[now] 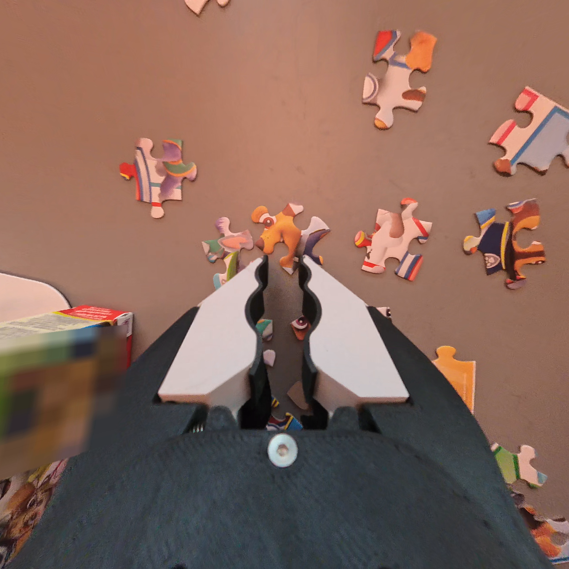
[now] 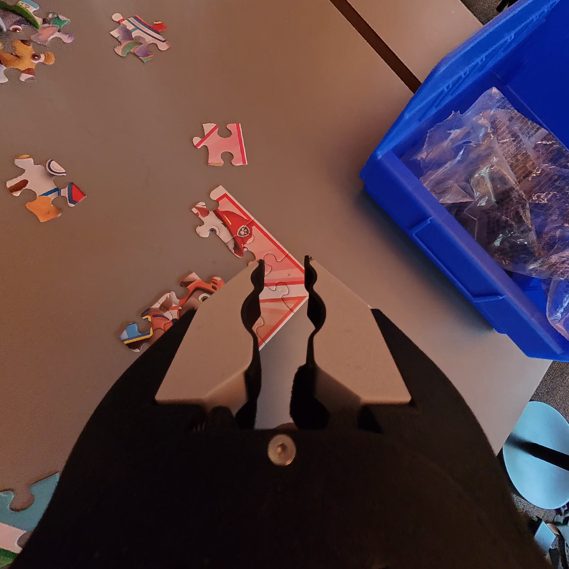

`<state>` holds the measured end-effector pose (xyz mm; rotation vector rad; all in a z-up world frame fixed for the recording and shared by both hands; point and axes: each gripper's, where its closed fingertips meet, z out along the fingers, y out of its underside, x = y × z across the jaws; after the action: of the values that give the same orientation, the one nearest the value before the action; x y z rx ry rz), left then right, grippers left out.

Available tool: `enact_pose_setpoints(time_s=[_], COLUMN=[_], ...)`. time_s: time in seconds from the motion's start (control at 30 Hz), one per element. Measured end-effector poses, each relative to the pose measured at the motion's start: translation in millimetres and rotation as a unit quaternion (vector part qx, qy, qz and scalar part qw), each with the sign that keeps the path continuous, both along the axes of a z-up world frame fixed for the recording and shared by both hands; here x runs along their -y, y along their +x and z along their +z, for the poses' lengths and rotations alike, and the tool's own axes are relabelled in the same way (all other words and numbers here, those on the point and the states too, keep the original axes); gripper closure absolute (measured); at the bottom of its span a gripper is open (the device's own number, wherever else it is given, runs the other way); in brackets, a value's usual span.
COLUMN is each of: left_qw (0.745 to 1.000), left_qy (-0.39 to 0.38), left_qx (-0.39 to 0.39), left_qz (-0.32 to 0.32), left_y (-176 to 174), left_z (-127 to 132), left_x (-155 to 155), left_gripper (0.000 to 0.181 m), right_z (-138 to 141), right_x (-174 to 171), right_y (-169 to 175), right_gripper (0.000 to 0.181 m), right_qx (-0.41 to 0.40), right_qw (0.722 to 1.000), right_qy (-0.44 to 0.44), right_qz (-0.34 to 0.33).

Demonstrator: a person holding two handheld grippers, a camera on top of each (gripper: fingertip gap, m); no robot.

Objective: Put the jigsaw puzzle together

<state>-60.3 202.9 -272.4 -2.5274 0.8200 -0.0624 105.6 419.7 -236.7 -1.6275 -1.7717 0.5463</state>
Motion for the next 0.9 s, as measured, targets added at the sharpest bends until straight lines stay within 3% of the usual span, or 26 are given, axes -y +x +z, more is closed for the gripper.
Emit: enact_pose_setpoints(time_s=[0.13,0.23,0.33,0.53,0.87,0.9], left_qw=[1.000,0.997,0.996,0.997,0.999,0.999], left_qy=[-0.015,-0.068,-0.085,-0.064,-0.035,-0.028], left_qx=[0.027,0.027,0.036,0.038,0.032,0.036], left_qz=[0.004,0.008,0.020,0.037,0.017,0.005], left_y=[3,0,-3,-7,-1,2], left_z=[11,4,-3,-5,-3,0], left_x=[17,43,55,51,36,34], left_gripper=[0.152,0.135,0.129,0.141,0.144,0.173], right_z=[2,3,2,2,5,5], right_x=[0,1,2,2,2,2], right_y=[0,-1,-2,-2,-2,-2], right_gripper=[0.157,0.158,0.158,0.158,0.158,0.158], right_qx=[-0.004,-0.008,-0.004,-0.007,-0.013,-0.014], right_qw=[1.000,1.000,1.000,1.000,1.000,1.000], right_qy=[0.001,-0.001,0.001,0.000,0.003,0.003], right_qz=[0.000,0.002,0.004,0.004,0.005,0.005])
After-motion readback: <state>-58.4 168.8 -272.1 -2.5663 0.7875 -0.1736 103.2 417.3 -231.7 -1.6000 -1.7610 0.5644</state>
